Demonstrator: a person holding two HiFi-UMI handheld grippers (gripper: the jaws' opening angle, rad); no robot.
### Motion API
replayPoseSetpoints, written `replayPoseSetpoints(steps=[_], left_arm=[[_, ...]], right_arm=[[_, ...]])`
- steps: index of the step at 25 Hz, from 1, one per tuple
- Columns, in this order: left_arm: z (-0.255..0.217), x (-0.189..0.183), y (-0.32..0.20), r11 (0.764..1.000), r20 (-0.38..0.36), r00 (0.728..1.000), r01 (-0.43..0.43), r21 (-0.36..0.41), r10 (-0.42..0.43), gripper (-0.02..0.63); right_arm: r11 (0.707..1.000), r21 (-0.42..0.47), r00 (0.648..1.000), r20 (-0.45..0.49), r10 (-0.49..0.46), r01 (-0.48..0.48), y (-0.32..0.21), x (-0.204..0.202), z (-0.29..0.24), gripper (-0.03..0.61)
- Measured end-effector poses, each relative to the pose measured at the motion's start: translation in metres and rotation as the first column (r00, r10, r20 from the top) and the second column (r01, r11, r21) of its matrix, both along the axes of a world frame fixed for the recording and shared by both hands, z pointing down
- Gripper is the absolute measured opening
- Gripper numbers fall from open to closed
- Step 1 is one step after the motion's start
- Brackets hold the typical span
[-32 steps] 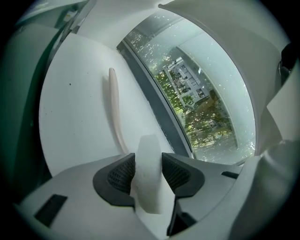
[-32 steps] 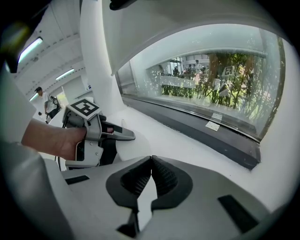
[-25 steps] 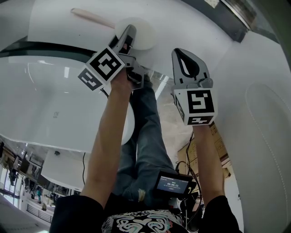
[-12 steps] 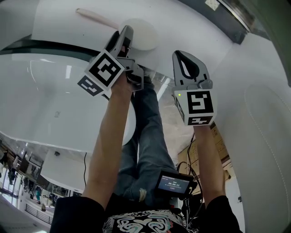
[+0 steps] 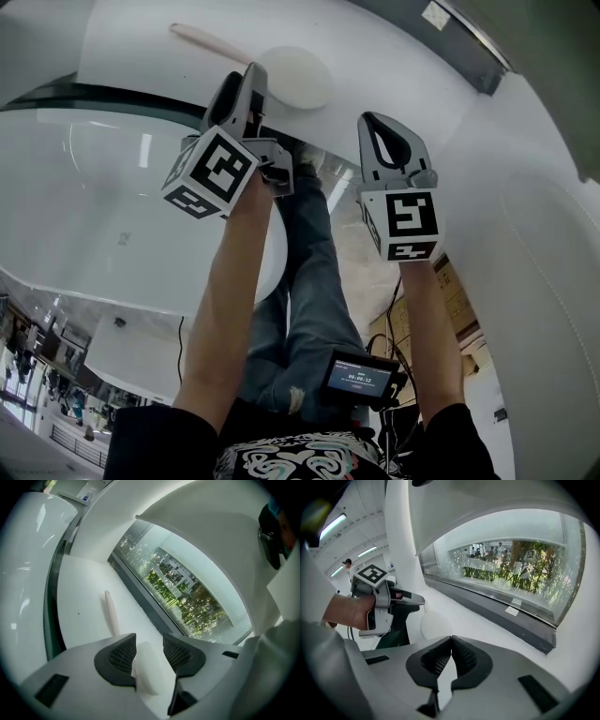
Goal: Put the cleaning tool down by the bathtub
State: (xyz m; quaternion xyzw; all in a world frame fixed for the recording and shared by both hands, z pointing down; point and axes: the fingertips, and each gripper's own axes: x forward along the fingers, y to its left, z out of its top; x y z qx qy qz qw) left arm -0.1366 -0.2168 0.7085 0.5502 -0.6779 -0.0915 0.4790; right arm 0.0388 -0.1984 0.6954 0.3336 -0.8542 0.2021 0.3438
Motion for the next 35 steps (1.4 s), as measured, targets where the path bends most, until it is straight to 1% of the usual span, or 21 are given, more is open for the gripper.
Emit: replayPoseSetpoints(steps=[1,4,5,6,13,15,19,24,28,32,35], left_arm=[[-0.002,-0.001,0.001,1.0,0.011,1.0,-0.009,0.0,0.009,0.184],[-0.005,-0.004,0.004,0.999,0.049,0.998,-0.032,-0.01,0.033,0.063],[-0.007,-0.003,0.005,0.999,0.056,0.997,-0.046,-0.006,0.046,0.038],[-0.01,-0.003,0.005,0.998,0.062,0.996,-0.061,0.003,0.061,0.03],[-0.037,-0.003,0.009,0.984,0.132,0.978,-0.171,0.051,0.163,0.02],[-0.044,-0.005,0.011,0.977,0.168,0.966,-0.207,0.052,0.196,0.02],[-0.054,-0.01,0.016,0.96,0.232,0.936,-0.278,0.028,0.264,0.018],[-0.076,-0.015,0.026,0.951,0.28,0.915,-0.309,0.024,0.29,0.018],[-0.101,-0.012,0.039,0.936,0.317,0.891,-0.35,0.024,0.325,0.018],[-0.122,-0.012,0.048,0.918,0.368,0.86,-0.395,0.04,0.354,0.018],[-0.141,-0.013,0.056,0.908,0.415,0.834,-0.417,0.041,0.365,0.017]], right_arm=[[1.0,0.002,1.0,0.0,0.001,-0.001,0.0,-0.001,-0.001,0.028],[1.0,0.011,1.0,0.002,0.007,-0.007,-0.001,-0.001,-0.005,0.028],[1.0,0.014,1.0,0.002,0.01,-0.01,-0.001,-0.001,-0.006,0.028],[1.0,0.017,1.0,0.002,0.014,-0.014,-0.001,0.0,-0.008,0.028],[0.999,0.041,1.0,0.014,0.019,-0.019,0.002,-0.009,-0.021,0.028],[0.999,0.049,1.0,0.023,0.017,-0.018,0.004,-0.014,-0.026,0.028],[0.998,0.058,0.999,0.044,0.022,-0.024,0.005,-0.021,-0.034,0.028],[0.996,0.082,0.999,0.034,0.029,-0.032,0.006,-0.019,-0.053,0.028],[0.994,0.106,0.999,0.027,0.026,-0.029,0.013,-0.017,-0.078,0.028],[0.989,0.138,0.999,0.032,0.044,-0.048,0.016,-0.017,-0.097,0.028],[0.986,0.159,0.998,0.036,0.048,-0.053,0.02,-0.021,-0.115,0.028]])
